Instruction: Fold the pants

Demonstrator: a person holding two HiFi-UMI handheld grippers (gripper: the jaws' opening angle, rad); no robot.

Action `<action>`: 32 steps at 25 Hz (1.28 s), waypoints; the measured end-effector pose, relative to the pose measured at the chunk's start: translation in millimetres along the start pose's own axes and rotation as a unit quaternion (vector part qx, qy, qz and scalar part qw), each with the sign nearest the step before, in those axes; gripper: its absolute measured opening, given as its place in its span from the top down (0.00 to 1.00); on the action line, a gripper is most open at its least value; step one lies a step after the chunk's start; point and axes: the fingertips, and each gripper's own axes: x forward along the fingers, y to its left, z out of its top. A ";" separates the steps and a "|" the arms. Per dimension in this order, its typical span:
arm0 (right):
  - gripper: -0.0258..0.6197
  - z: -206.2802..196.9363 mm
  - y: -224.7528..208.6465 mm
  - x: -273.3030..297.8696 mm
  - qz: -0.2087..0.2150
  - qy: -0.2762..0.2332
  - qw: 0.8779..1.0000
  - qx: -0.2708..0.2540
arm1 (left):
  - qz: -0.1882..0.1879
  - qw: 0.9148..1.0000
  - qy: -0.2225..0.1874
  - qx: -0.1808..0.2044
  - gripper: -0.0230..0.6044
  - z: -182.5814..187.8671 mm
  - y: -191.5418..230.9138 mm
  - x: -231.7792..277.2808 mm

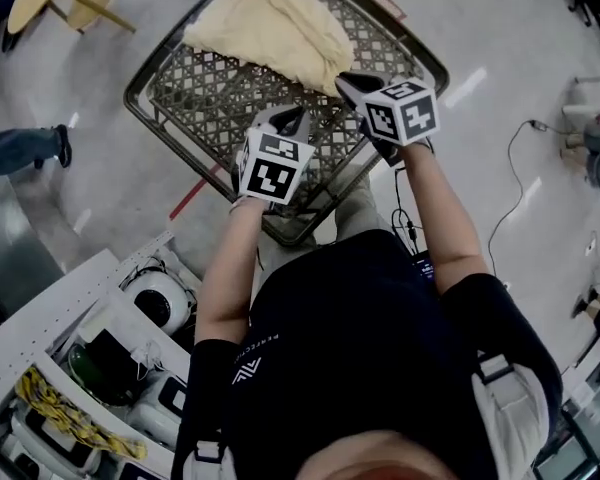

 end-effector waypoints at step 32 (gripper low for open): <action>0.88 17.4 -43.6 86.8 0.236 0.137 0.942 -0.193 | 0.026 0.993 0.035 -0.109 0.77 27.4 29.3 119.0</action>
